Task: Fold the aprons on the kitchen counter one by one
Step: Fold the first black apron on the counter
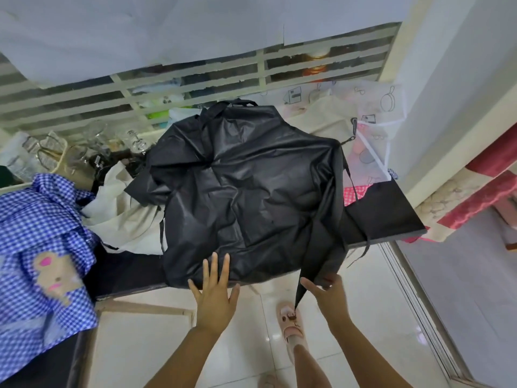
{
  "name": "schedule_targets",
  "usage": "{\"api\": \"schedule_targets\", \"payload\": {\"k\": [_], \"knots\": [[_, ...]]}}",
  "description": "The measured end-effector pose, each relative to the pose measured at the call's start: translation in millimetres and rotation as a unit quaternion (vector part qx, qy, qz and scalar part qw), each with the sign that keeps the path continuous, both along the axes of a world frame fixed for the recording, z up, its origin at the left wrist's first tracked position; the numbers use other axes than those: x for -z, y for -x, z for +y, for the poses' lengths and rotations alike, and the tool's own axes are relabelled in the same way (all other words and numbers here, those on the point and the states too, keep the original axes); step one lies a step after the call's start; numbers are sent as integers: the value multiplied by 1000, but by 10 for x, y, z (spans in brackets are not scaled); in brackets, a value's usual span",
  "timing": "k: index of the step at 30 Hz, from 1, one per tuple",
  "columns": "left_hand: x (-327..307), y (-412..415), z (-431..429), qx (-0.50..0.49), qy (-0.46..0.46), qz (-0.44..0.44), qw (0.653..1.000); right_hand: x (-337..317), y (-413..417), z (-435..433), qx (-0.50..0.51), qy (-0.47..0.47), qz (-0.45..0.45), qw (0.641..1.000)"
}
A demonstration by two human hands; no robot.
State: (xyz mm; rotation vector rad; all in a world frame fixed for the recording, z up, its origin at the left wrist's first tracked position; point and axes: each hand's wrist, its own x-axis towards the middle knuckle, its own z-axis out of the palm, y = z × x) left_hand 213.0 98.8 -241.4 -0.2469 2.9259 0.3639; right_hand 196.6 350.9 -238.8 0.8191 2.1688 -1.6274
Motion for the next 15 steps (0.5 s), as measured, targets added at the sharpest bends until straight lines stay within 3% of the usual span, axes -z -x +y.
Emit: {"api": "schedule_targets", "payload": {"k": [3, 6, 11, 13, 15], "knots": [[-37, -26, 27, -3, -17, -12, 1000, 74, 35, -81, -63, -1, -41, 997], [-43, -16, 61, -31, -28, -8, 999, -5, 126, -77, -43, 5, -24, 999], [-69, -100, 135, -19, -89, 31, 995, -416, 93, 165, -64, 139, -50, 987], [-156, -304, 293, -14, -188, 103, 977, -630, 94, 289, -110, 195, -45, 974], [-283, -515, 515, -104, -352, 111, 923, -950, 112, 351, -118, 263, -39, 957]]}}
